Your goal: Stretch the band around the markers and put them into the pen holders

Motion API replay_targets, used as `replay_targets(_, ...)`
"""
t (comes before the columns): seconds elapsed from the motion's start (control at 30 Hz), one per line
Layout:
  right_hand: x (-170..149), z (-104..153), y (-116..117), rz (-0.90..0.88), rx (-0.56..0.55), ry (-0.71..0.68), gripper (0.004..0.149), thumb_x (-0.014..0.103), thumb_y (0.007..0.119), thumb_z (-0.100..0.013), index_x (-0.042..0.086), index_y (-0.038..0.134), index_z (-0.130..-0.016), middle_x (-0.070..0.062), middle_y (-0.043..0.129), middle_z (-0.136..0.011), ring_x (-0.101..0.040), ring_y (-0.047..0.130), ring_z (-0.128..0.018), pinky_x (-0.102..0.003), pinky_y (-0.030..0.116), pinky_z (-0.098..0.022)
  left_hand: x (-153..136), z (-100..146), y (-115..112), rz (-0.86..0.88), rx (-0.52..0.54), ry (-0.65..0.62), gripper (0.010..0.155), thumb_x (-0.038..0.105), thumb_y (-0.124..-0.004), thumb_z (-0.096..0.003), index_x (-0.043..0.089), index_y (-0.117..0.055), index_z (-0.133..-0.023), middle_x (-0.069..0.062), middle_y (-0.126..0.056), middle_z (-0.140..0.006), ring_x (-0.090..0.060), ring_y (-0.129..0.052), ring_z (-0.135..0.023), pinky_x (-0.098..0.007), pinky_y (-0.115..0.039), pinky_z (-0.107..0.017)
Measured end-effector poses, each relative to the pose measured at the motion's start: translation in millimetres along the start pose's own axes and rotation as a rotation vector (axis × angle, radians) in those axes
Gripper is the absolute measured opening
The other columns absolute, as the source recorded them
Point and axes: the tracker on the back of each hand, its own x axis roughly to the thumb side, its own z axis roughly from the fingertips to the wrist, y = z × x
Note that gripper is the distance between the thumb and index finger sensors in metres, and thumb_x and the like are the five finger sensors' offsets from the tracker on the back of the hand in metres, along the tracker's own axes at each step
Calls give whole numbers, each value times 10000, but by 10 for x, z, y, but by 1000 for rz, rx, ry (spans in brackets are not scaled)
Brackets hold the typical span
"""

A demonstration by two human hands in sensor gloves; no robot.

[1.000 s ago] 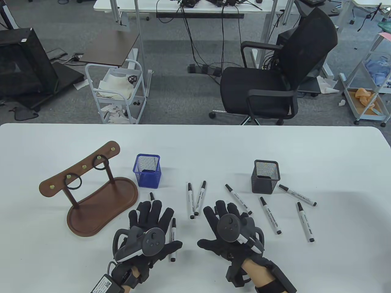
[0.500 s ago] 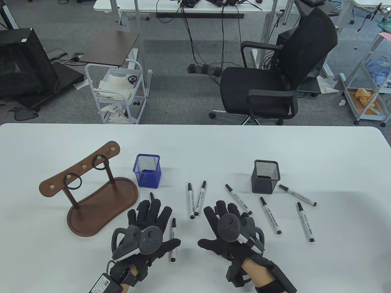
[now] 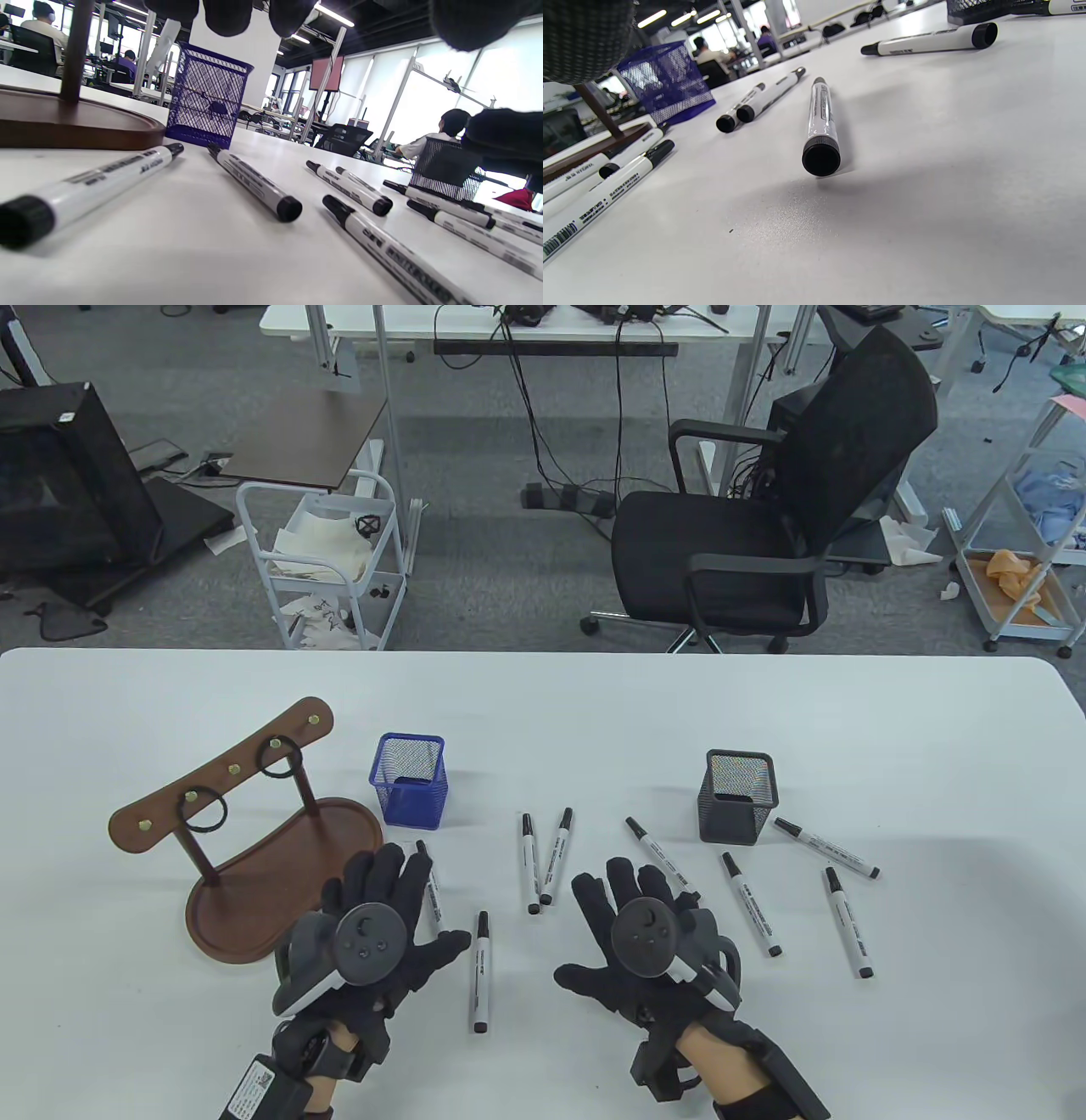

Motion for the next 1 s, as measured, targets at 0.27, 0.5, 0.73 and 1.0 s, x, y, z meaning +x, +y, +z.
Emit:
replay_targets(0.27, -5, -1, -9, -4, -16, -1, 940, 698, 805, -366, 451, 282, -1107, 4, 116, -1299, -406, 94, -1180, -742, 202, -779, -404, 70, 214, 206, 128, 192, 996, 756, -682, -501, 30, -473, -1150, -310, -544, -1224, -635, -493, -1098, -760, -500, -733)
replay_targets(0.5, -7, 6, -15, -3, -23, -2, 938, 695, 808, -365, 449, 290, -1107, 3, 122, -1299, -406, 100, -1180, -742, 204, -779, -716, 133, 294, 371, 230, 355, 989, 721, -685, -526, -27, -442, -1126, -350, -557, -1180, -629, -538, -1066, -743, -535, -718)
replay_targets(0.73, -12, 15, -25, -1, -26, -2, 936, 693, 808, -366, 443, 298, -1109, 3, 128, -1299, -406, 106, -1181, -742, 208, -779, -979, 176, 338, 537, 298, 468, 912, 660, -628, -575, -46, -407, -1109, -369, -544, -1157, -632, -547, -1042, -735, -549, -706)
replay_targets(1.0, -15, 23, -30, 0, -26, -4, 932, 691, 810, -367, 443, 304, -1108, 3, 133, -1300, -406, 112, -1181, -742, 211, -780, -1173, 188, 395, 658, 375, 541, 838, 568, -541, -617, -76, -313, -1103, -402, -473, -1154, -652, -500, -1036, -745, -524, -703)
